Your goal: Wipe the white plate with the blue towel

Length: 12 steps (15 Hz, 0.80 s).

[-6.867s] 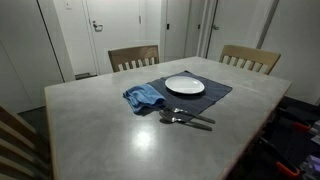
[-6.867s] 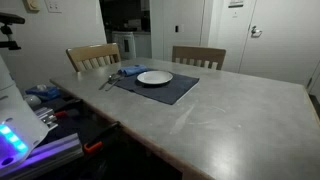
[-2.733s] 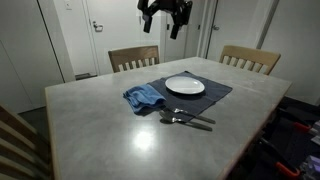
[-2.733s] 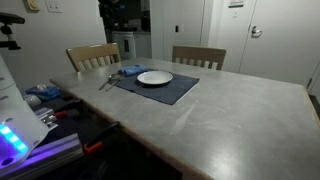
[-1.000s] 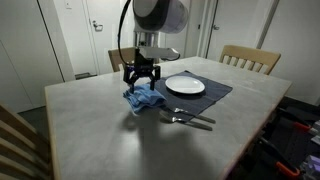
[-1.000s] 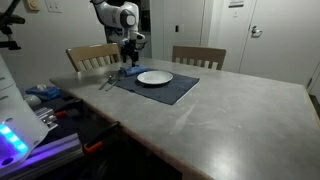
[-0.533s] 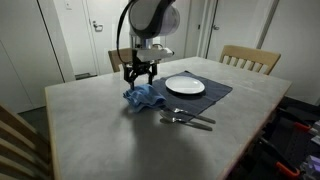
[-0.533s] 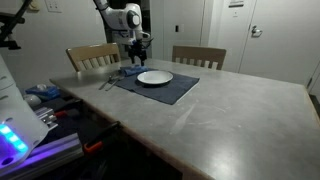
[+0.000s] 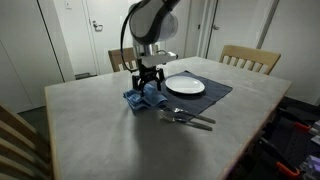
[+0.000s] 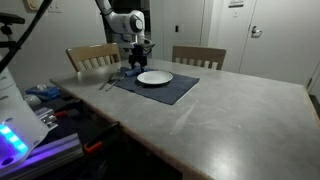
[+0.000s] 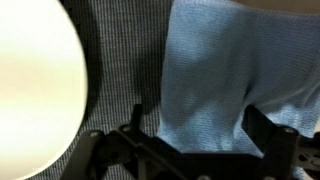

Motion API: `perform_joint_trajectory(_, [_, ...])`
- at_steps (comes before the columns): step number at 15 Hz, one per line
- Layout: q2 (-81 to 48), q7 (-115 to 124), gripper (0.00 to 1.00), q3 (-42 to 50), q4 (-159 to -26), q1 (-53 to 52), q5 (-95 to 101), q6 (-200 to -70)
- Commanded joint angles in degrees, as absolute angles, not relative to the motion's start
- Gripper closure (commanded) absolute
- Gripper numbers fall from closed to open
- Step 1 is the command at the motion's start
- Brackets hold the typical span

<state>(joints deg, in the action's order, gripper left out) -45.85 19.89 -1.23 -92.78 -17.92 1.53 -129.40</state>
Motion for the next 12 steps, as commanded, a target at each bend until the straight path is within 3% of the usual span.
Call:
perform_joint_trajectory(1, [-47.7,19.6,0.0,-2.5,-90.5,-17.0,0.2,-128.2])
perform_joint_trajectory(12, [-49.4,19.6,0.0,-4.5,-87.4,-15.9,-5.4,-129.6])
